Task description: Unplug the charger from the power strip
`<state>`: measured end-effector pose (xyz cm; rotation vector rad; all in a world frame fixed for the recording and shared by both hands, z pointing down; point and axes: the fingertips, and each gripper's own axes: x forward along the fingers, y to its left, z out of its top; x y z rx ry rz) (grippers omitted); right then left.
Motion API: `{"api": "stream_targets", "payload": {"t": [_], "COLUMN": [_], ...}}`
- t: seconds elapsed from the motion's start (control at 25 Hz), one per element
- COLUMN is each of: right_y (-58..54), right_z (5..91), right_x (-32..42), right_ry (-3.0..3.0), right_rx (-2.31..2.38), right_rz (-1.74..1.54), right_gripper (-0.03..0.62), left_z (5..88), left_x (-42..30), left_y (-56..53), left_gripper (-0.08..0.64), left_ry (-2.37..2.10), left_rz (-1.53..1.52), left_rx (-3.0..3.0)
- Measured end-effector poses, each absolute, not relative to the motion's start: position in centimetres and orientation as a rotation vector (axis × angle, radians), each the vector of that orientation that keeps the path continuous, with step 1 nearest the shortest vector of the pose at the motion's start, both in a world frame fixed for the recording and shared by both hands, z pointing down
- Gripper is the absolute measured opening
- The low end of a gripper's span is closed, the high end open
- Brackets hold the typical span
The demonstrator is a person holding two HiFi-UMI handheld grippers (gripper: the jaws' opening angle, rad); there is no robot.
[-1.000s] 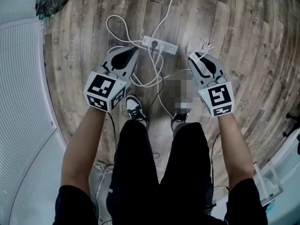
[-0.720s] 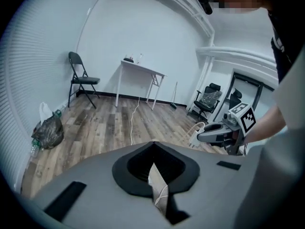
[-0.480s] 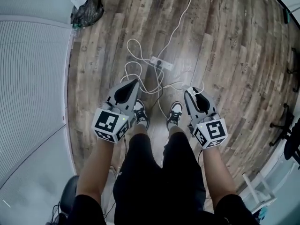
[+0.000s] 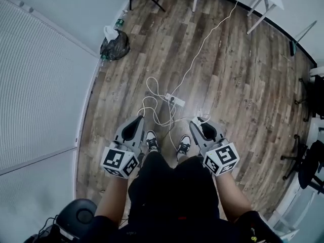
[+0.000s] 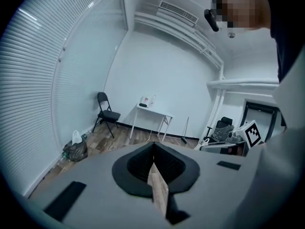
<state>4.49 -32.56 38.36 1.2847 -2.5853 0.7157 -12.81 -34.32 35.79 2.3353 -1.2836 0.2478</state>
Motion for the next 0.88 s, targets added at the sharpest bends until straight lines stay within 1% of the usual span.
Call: {"api": "stream_targets", "payload": {"t": [0.24,0.52,0.64,0.88], "right_y": [-28.5,-26.4,-25.4,-22.9], "right_z": [29.7,23.8,22.0,19.3], "right_x": [5.9,6.0,4.5,-0.7], "right_ry": [-2.694,-2.705,-2.691,-2.672], "right_rx": [1.258,1.402,1.46,1.567], "right_rz": [0.603,0.454,0.394,0.289], "right_gripper": [0.107,0.107,0.107,0.107], "left_z": [26.3,19.4,17.3,15.0], "left_x": [-12.1,-12.2,-14.0,-20.1], "left_y": [-29.7,-28.4,-27.8,-25.4], "left_gripper": [0.023,0.023,0.023,0.023], "left_ry": [-1.373,-1.338,-1.321,-1.278], "left_rz": [0.162,0.105,0.08,0.045], "left_rx": [2.416,2.579,2.642,2.716]}}
